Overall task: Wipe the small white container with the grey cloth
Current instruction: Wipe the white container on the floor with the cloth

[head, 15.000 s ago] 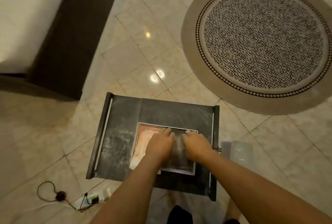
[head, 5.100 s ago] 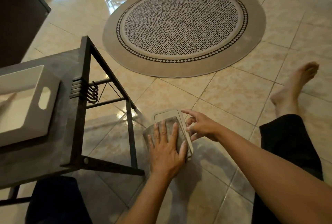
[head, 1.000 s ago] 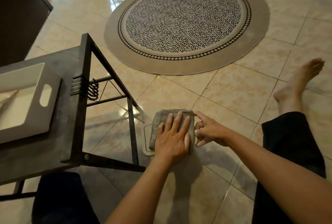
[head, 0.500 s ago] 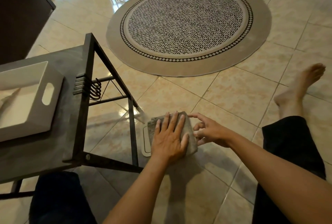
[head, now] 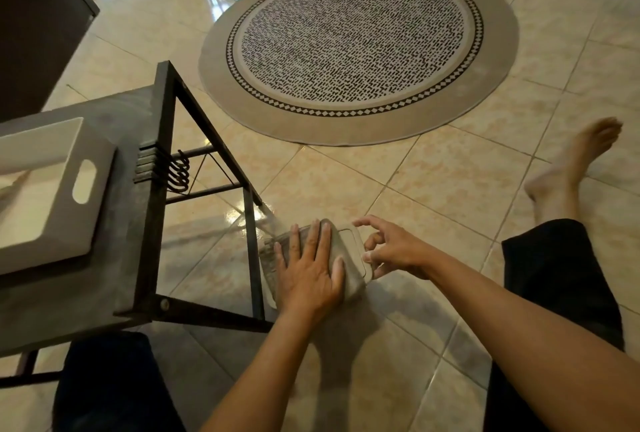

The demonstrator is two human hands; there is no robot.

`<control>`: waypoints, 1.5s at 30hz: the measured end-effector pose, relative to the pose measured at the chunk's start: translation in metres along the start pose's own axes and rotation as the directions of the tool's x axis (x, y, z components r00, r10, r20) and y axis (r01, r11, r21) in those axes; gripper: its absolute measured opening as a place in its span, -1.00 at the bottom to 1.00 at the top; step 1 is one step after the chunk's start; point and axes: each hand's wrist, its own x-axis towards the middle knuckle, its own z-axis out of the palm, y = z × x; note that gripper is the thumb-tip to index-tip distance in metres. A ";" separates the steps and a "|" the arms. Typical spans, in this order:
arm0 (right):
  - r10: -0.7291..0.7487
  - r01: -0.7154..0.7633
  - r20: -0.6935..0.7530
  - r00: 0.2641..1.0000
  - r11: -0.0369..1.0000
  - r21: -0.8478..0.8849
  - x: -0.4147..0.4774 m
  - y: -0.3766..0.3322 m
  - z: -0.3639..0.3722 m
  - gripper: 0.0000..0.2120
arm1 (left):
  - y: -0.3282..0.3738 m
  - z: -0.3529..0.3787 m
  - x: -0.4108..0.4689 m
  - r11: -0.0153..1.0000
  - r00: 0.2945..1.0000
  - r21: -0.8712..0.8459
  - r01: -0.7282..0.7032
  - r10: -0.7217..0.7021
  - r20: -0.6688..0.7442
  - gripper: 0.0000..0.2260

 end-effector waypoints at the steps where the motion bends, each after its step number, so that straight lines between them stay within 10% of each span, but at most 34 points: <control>1: -0.002 0.002 -0.004 1.000 1.000 -0.012 0.000 0.000 0.001 -0.37 | 0.006 0.002 -0.005 1.000 1.000 -0.008 -0.015 0.015 0.009 -0.40; 6: -0.006 0.005 -0.017 1.000 1.000 -0.022 -0.001 0.000 0.003 -0.36 | 0.027 -0.002 0.006 0.988 0.989 0.045 -0.147 0.147 0.015 -0.44; 11: -0.006 0.006 -0.038 0.999 1.000 -0.003 -0.002 0.000 0.006 -0.40 | -0.002 -0.006 -0.008 0.997 0.997 -0.022 0.080 -0.080 -0.019 -0.40; 17: -0.012 0.011 -0.045 0.999 1.000 -0.019 -0.003 -0.003 0.007 -0.38 | 0.027 -0.001 0.002 0.992 0.992 0.016 -0.122 0.123 -0.015 -0.44; 25: -0.007 0.005 -0.084 0.996 1.000 -0.013 -0.001 0.001 0.007 -0.39 | 0.004 0.007 -0.006 0.994 0.981 -0.030 0.101 -0.105 -0.160 -0.43; 31: -0.021 0.020 -0.073 0.997 1.000 -0.006 -0.002 -0.001 0.008 -0.42 | 0.029 0.005 0.004 0.998 0.997 0.012 -0.054 0.054 -0.055 -0.41; 42: -0.043 0.042 -0.068 0.997 0.999 -0.014 -0.002 0.000 0.011 -0.45 | 0.026 -0.005 0.009 1.000 1.000 -0.013 0.007 -0.007 -0.009 -0.46; 45: -0.035 0.032 -0.104 0.994 0.999 -0.029 -0.004 0.001 0.014 -0.42 | 0.000 -0.012 0.005 0.975 0.978 -0.075 0.207 -0.209 -0.022 -0.46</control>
